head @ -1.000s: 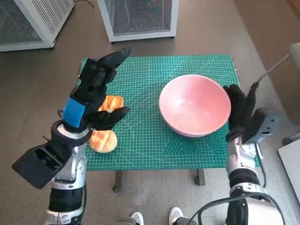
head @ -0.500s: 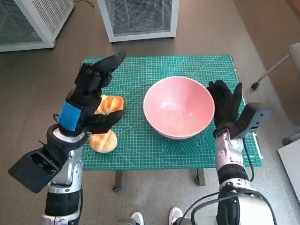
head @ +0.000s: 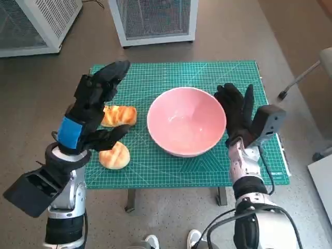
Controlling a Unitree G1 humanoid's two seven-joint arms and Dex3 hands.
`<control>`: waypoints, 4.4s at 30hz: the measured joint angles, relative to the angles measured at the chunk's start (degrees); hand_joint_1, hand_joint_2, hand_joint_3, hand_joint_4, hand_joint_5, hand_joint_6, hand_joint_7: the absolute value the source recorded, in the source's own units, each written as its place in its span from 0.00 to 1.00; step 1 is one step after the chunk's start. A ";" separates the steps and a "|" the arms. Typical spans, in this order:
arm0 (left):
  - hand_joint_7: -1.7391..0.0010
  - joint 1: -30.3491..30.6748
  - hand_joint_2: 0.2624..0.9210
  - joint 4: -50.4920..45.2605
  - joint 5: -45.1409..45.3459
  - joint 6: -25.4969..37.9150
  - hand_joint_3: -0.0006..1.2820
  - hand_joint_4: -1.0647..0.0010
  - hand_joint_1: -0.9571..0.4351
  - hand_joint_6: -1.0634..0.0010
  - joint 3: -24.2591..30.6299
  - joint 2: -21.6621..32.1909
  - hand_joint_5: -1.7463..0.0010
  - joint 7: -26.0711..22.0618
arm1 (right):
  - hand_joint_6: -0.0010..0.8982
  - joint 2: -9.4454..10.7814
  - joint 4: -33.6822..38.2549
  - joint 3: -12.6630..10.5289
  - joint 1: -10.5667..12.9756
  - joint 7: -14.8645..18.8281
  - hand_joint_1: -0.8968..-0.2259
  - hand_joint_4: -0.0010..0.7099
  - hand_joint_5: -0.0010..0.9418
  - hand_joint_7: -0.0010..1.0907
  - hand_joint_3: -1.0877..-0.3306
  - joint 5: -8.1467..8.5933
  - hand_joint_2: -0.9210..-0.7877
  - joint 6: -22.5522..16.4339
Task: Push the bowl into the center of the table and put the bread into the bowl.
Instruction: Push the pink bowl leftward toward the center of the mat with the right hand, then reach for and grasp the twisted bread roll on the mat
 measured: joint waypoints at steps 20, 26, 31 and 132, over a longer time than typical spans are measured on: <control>0.75 0.60 1.00 -0.52 1.13 -0.16 0.24 0.73 0.31 0.90 -0.01 0.03 0.98 1.68 | 0.20 -0.31 -0.08 -0.20 -2.00 0.78 0.82 0.44 0.00 0.32 0.71 -0.05 0.05 0.75; 0.75 0.59 1.00 -0.32 1.10 -0.43 0.24 0.73 0.31 0.89 -0.02 0.03 0.99 1.73 | 0.19 -1.76 -1.28 -0.21 -2.29 1.35 0.84 0.44 0.00 0.36 0.62 -0.01 0.23 -2.14; 0.76 0.20 1.00 0.97 1.02 -0.80 0.24 0.73 0.30 0.89 -0.03 0.04 0.99 1.71 | 0.15 -2.31 -5.08 0.58 -2.11 6.42 0.79 0.48 0.01 0.43 0.63 0.08 0.19 -10.25; 0.97 -34.58 0.77 58.87 47.99 33.39 0.01 0.81 0.68 0.65 -33.26 11.84 0.98 2.44 | 0.18 -5.15 -52.94 9.89 16.45 24.17 0.70 0.56 0.00 0.49 0.87 12.21 0.00 -15.25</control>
